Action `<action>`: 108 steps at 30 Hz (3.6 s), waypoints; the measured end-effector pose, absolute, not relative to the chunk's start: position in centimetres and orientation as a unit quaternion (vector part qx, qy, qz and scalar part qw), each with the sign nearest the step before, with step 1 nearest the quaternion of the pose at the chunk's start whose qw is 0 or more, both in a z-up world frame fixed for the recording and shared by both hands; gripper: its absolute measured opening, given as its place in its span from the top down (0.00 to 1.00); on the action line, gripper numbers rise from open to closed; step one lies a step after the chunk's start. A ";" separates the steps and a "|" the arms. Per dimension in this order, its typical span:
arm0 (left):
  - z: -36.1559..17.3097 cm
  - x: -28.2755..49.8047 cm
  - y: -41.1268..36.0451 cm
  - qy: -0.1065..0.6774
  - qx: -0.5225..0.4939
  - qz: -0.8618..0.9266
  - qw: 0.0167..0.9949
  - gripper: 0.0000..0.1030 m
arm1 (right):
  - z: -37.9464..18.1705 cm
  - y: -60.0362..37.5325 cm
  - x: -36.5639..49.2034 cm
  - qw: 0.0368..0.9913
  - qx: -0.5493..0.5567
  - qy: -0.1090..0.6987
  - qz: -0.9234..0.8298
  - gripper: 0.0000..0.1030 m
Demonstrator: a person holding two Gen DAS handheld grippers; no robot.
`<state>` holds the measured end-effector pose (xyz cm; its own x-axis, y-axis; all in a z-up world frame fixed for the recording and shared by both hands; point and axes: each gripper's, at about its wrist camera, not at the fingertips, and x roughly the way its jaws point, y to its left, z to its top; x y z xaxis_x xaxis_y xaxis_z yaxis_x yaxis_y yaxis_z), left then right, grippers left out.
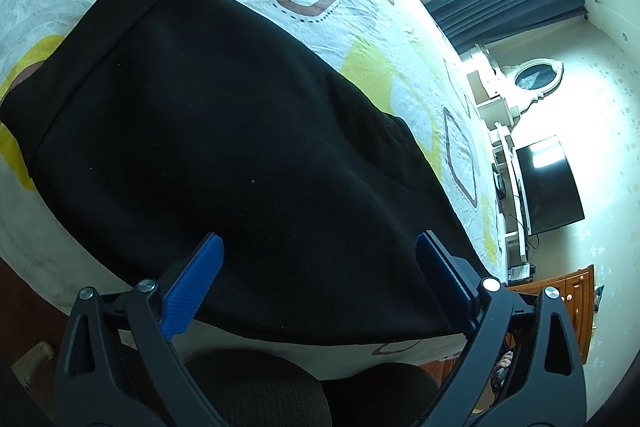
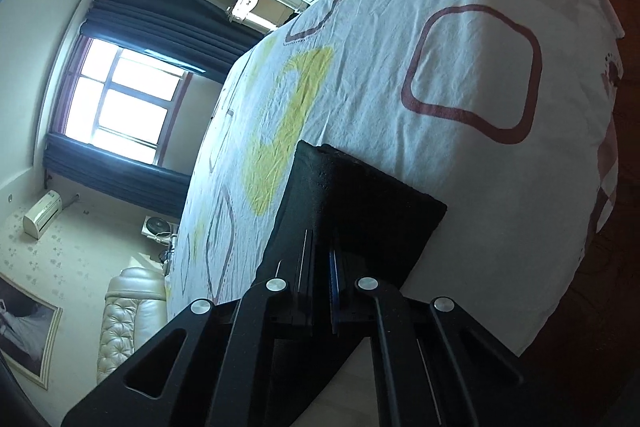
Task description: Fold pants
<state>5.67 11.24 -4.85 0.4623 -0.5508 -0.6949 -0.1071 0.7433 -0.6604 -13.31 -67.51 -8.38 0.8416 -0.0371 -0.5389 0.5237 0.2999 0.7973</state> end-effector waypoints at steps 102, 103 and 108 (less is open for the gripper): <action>-5.5 5.6 8.7 0.513 -0.231 -0.136 0.815 0.03 | -9.9 -68.3 -4.2 0.791 0.455 0.407 -0.040 0.77; -5.6 5.6 8.8 0.514 -0.233 -0.136 0.815 0.03 | -9.8 -68.4 -4.3 0.789 0.465 0.400 -0.046 0.77; -5.6 5.6 9.3 0.516 -0.251 -0.136 0.807 0.03 | -8.5 -69.9 -5.6 0.780 0.522 0.340 -0.058 0.78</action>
